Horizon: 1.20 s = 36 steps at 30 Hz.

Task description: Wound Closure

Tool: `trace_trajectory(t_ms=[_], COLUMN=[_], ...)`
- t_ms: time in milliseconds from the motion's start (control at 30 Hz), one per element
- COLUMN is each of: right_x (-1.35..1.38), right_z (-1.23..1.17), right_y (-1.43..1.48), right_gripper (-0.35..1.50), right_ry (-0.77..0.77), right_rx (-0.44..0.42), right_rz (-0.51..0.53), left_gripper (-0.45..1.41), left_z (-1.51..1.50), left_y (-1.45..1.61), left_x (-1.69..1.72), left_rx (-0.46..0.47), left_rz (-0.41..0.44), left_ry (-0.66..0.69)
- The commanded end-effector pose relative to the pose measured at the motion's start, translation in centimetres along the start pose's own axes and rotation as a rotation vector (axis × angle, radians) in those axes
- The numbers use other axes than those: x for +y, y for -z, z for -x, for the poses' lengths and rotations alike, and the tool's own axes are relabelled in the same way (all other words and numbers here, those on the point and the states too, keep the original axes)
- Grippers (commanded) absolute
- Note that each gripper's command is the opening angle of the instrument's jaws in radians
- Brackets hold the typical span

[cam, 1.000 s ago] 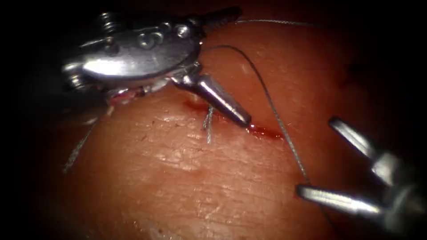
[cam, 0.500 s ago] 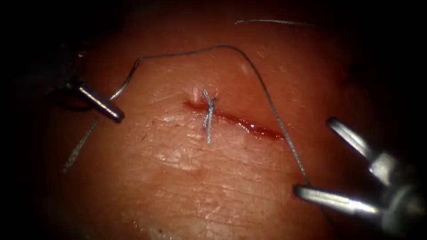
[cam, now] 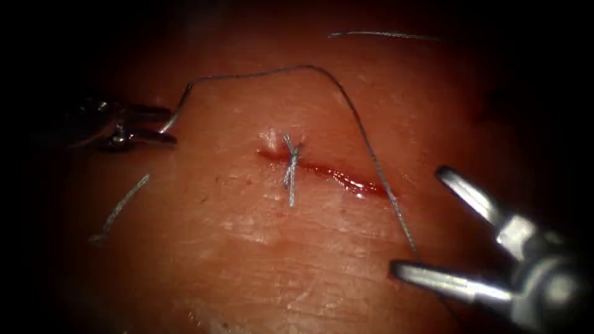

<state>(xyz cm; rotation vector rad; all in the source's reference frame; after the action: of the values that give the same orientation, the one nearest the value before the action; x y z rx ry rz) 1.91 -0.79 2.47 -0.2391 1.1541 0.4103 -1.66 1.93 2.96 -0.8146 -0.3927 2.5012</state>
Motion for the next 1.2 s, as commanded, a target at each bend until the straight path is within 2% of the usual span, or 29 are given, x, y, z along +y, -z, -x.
trace_trajectory(t_ms=[33,67,233,300,400,433,533,567,600,667,700,833,900,1033,1200], right_x=[-0.02,-0.02,-0.02,-0.02,-0.02,-0.02,-0.02,-0.02,-0.02,-0.03,-0.03,-0.04,-0.04,-0.05,-0.06], right_z=[0.03,0.03,0.03,0.03,0.03,0.03,0.03,0.03,0.03,0.03,0.03,0.03,0.03,0.03,0.02], right_y=[-0.08,-0.08,-0.08,-0.08,-0.07,-0.07,-0.07,-0.07,-0.07,-0.07,-0.07,-0.09,-0.09,-0.09,-0.11], right_gripper=[0.84,0.84,0.84,0.84,0.84,0.84,0.84,0.84,0.84,0.84,0.84,0.84,0.84,0.84,0.84], right_ry=[0.000,0.000,0.000,0.000,0.000,0.000,0.000,0.000,0.000,0.001,0.001,0.001,0.001,0.001,0.001], right_rx=[0.003,0.003,0.003,0.003,0.003,0.003,0.003,0.003,0.003,0.003,0.003,0.003,0.003,0.003,0.004], right_rz=[-0.001,-0.001,-0.001,-0.001,-0.001,-0.001,-0.001,-0.001,-0.001,-0.001,-0.001,0.001,0.001,0.001,-0.001], left_gripper=[-0.33,-0.43,-0.45,-0.43,-0.35,-0.28,0.39,0.36,0.36,0.76,0.88,1.15,1.16,1.13,1.06], left_z=[-0.08,-0.20,-0.56,-0.72,-1.10,-1.19,-1.47,-1.50,-1.51,-1.51,-1.51,-1.45,-1.42,-1.26,-0.94], left_y=[-0.03,0.05,0.09,0.03,-0.24,-0.31,-0.59,-0.62,-0.64,-0.68,-0.68,-0.63,-0.60,-0.40,-0.13], left_x=[-0.03,-0.02,0.15,0.24,0.47,0.52,0.58,0.57,0.57,0.55,0.54,0.48,0.47,0.40,0.19], left_rx=[0.000,0.014,0.046,0.050,0.055,0.059,0.063,0.064,0.064,0.064,0.064,0.089,0.092,0.100,0.067], left_rz=[-0.013,-0.033,-0.052,-0.033,-0.014,-0.010,0.017,0.017,0.017,0.016,0.016,0.021,0.025,0.089,0.220], left_ry=[-0.014,-0.039,-0.068,-0.071,-0.067,-0.060,-0.044,-0.045,-0.046,-0.048,-0.055,-0.062,-0.065,-0.100,-0.203])
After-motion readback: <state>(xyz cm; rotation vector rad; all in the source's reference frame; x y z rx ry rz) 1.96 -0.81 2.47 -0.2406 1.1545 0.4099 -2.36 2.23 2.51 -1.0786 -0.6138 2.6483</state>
